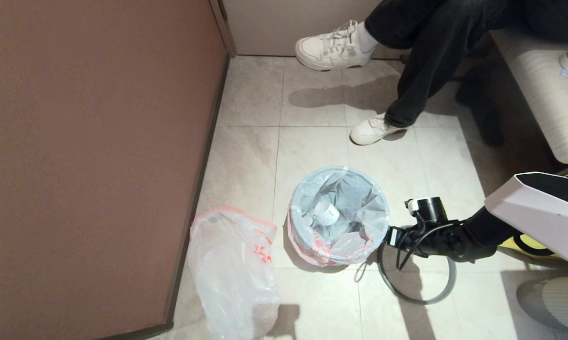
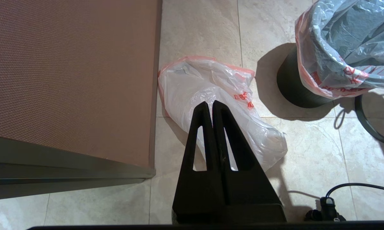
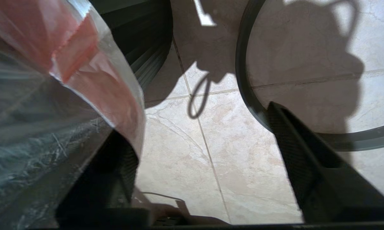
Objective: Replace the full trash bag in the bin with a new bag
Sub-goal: Place the trash bag on the floor
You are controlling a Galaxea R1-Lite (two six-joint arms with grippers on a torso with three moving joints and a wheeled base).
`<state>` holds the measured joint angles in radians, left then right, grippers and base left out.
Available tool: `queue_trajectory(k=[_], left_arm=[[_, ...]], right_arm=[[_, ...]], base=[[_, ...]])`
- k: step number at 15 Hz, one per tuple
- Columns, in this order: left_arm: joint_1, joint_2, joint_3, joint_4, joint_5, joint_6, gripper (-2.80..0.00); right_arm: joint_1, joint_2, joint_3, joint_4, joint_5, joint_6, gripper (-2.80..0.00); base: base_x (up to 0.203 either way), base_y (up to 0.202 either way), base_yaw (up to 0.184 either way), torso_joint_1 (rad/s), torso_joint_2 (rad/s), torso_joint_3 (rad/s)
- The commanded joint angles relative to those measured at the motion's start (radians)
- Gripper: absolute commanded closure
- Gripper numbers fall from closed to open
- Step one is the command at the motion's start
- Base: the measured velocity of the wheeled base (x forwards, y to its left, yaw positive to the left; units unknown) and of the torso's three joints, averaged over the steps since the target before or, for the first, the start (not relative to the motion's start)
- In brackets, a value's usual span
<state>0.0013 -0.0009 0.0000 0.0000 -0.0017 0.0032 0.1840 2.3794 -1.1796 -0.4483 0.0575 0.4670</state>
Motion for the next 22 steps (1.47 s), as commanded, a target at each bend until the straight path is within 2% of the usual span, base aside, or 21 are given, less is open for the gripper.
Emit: queue_trajectory(k=[1,11,12,13,14,18,19,22], left_arm=[[0.0,0.001,0.0,0.0,0.001,0.0,0.0],[0.0,0.001,0.0,0.0,0.0,0.0,0.0],[0.0,0.001,0.0,0.0,0.0,0.0,0.0],[0.0,0.001,0.0,0.0,0.0,0.0,0.0],[0.0,0.001,0.0,0.0,0.0,0.0,0.0],[0.0,0.001,0.0,0.0,0.0,0.0,0.0],[0.0,0.001,0.0,0.0,0.0,0.0,0.0],[0.0,0.001,0.0,0.0,0.001,0.0,0.0]], right_arm=[[0.001,0.0,0.001,-0.003,0.001,0.003,0.0],[0.018,-0.009,0.002,0.032,0.017,0.022,0.0],[0.018,-0.014,0.001,0.035,0.033,0.033,0.0],[0.014,-0.035,0.001,0.046,0.081,0.062,0.0],[0.009,-0.054,0.001,0.072,0.109,0.082,0.0],[0.005,-0.134,0.009,0.196,0.11,0.108,0.0],[-0.007,-0.159,0.008,0.242,0.126,0.148,0.0],[-0.09,-0.241,0.023,0.359,0.288,0.197,0.0]], base=[[0.0,0.0,0.0,0.0,0.0,0.0],[0.0,0.0,0.0,0.0,0.0,0.0],[0.0,0.0,0.0,0.0,0.0,0.0],[0.0,0.0,0.0,0.0,0.0,0.0],[0.0,0.0,0.0,0.0,0.0,0.0],[0.0,0.0,0.0,0.0,0.0,0.0],[0.0,0.0,0.0,0.0,0.0,0.0],[0.0,0.0,0.0,0.0,0.0,0.0]])
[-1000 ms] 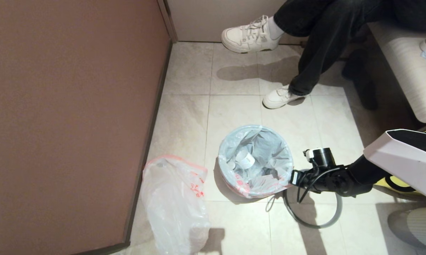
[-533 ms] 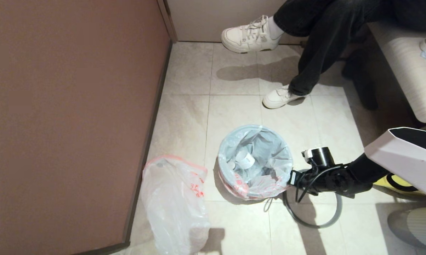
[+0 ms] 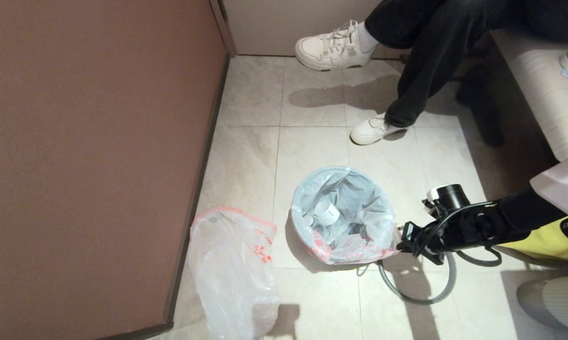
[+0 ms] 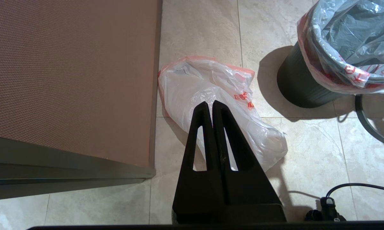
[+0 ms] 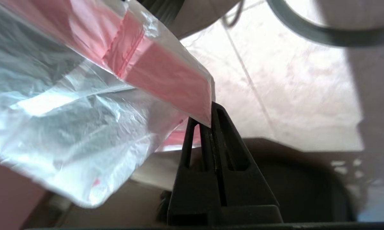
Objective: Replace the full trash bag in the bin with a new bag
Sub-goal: Place the trash bag on the floor
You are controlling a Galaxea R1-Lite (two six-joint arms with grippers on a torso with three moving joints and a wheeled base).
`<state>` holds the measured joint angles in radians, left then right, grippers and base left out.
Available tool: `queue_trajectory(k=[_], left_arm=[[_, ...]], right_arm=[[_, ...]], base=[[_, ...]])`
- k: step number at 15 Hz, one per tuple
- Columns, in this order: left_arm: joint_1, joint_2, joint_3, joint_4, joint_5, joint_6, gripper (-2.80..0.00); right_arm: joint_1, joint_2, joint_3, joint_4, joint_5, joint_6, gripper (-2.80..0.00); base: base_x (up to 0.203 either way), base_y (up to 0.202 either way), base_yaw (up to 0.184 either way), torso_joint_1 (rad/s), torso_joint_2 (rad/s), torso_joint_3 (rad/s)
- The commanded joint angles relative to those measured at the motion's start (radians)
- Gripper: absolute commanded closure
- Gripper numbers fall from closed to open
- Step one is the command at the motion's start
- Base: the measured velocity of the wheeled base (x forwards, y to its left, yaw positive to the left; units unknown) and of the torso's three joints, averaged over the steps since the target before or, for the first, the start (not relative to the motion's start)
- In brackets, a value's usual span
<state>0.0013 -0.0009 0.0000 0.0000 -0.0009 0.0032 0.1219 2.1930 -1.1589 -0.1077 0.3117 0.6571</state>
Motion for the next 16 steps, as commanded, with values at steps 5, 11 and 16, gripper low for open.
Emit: queue_trajectory(k=[5,11,16], left_arm=[[0.0,0.001,0.0,0.0,0.001,0.0,0.0],[0.0,0.001,0.0,0.0,0.0,0.0,0.0],[0.0,0.001,0.0,0.0,-0.001,0.0,0.0]], right_arm=[[-0.086,-0.196,-0.054,0.257,0.228,0.038,0.0],[-0.075,-0.209,-0.074,0.283,0.273,0.075,0.0],[-0.042,-0.084,-0.041,0.28,0.016,-0.02,0.0]], base=[[0.0,0.0,0.0,0.0,0.0,0.0],[0.0,0.0,0.0,0.0,0.0,0.0],[0.0,0.0,0.0,0.0,0.0,0.0]])
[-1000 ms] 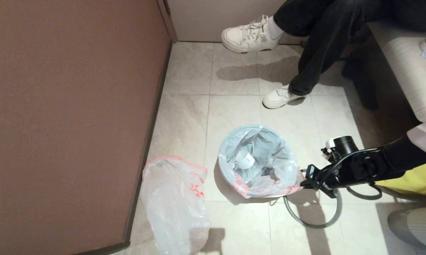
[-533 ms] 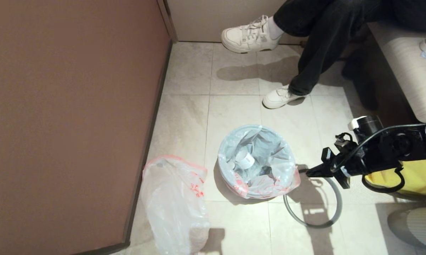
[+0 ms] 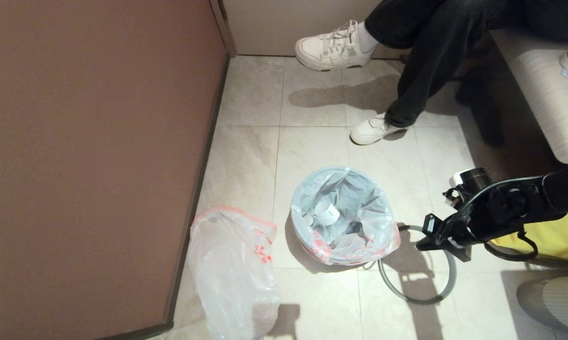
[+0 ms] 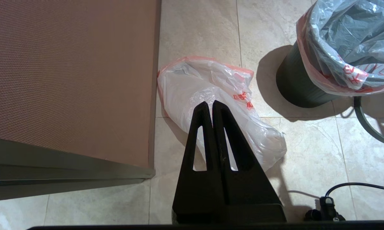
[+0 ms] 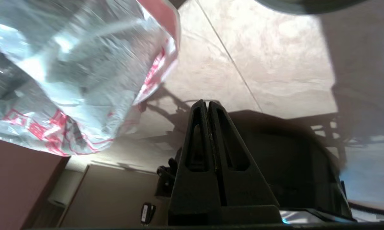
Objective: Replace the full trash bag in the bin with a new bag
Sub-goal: Place the trash bag on the floor
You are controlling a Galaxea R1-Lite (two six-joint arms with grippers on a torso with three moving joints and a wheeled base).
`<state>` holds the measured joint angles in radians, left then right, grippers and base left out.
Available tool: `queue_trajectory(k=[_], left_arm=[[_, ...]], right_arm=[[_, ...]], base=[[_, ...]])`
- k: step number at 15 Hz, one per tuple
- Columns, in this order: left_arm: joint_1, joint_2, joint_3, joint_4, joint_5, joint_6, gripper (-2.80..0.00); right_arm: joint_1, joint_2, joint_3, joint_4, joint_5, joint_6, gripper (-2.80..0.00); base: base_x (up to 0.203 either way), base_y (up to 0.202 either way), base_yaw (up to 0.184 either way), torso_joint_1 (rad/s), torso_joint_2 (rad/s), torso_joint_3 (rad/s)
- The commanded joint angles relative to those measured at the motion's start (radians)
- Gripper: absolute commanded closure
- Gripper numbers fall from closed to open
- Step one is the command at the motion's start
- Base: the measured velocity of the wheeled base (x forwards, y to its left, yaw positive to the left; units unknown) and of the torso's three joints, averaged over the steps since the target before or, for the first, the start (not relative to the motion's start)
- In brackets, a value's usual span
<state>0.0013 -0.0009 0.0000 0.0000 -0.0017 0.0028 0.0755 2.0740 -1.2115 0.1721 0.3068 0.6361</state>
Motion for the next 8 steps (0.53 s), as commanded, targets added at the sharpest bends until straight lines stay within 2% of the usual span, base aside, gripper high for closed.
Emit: queue_trajectory(k=[1,2,8], left_arm=[[0.0,0.001,0.0,0.0,0.001,0.0,0.0],[0.0,0.001,0.0,0.0,0.0,0.0,0.0],[0.0,0.001,0.0,0.0,0.0,0.0,0.0]], right_arm=[[-0.005,0.042,0.013,0.0,0.053,0.001,-1.23],[-0.01,0.055,0.01,-0.001,0.057,0.001,-2.8],[-0.01,0.144,-0.054,-0.009,0.077,0.002,-2.8]], base=[[0.0,0.0,0.0,0.0,0.0,0.0],[0.0,0.0,0.0,0.0,0.0,0.0],[0.0,0.0,0.0,0.0,0.0,0.0]])
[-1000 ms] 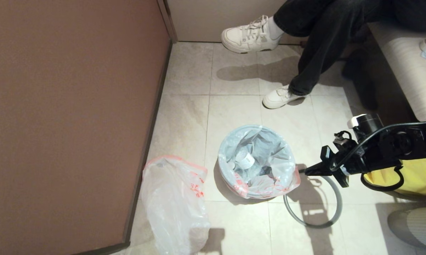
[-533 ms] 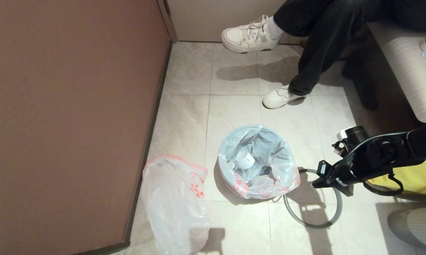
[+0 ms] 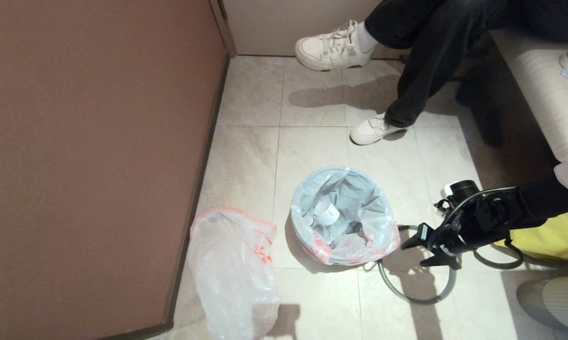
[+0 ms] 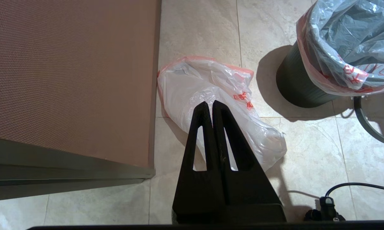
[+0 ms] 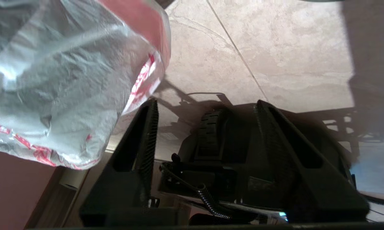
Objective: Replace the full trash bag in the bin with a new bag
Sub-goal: Place the trash bag on the floor
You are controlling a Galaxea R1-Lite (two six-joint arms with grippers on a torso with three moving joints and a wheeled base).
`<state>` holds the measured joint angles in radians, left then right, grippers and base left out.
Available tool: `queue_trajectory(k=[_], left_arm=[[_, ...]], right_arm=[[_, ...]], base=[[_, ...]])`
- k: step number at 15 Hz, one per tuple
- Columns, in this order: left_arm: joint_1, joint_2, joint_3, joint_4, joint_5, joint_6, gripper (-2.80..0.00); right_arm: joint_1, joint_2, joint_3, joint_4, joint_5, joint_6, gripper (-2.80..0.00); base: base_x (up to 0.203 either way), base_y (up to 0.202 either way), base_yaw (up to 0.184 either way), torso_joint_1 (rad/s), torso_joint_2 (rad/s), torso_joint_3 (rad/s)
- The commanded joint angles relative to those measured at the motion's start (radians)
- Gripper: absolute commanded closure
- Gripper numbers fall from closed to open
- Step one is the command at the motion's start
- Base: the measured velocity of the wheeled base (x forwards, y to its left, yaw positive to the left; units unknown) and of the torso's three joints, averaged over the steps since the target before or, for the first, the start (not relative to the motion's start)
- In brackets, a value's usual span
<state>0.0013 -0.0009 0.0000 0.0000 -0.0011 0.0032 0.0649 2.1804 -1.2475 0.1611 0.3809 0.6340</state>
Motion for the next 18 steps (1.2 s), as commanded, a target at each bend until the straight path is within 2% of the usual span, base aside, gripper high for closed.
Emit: queue_trajectory(k=[1,8,10,12,13,18], left_arm=[[0.0,0.001,0.0,0.0,0.0,0.0,0.0],[0.0,0.001,0.0,0.0,0.001,0.0,0.0],[0.0,0.001,0.0,0.0,0.0,0.0,0.0],[0.0,0.001,0.0,0.0,0.0,0.0,0.0],[0.0,0.001,0.0,0.0,0.001,0.0,0.0],[0.0,0.001,0.0,0.0,0.0,0.0,0.0]], right_arm=[[0.001,0.053,-0.039,0.002,0.009,0.003,-2.8],[0.009,0.172,-0.189,0.01,0.003,0.01,-2.8],[0.015,0.21,-0.232,0.005,0.022,0.062,-2.8],[0.015,0.247,-0.27,0.004,0.085,0.105,-2.8],[0.015,0.257,-0.282,0.002,0.089,0.113,0.0],[0.027,0.275,-0.345,-0.005,0.098,0.162,0.0]], base=[[0.0,0.0,0.0,0.0,0.0,0.0],[0.0,0.0,0.0,0.0,0.0,0.0],[0.0,0.0,0.0,0.0,0.0,0.0],[0.0,0.0,0.0,0.0,0.0,0.0],[0.0,0.0,0.0,0.0,0.0,0.0],[0.0,0.0,0.0,0.0,0.0,0.0]])
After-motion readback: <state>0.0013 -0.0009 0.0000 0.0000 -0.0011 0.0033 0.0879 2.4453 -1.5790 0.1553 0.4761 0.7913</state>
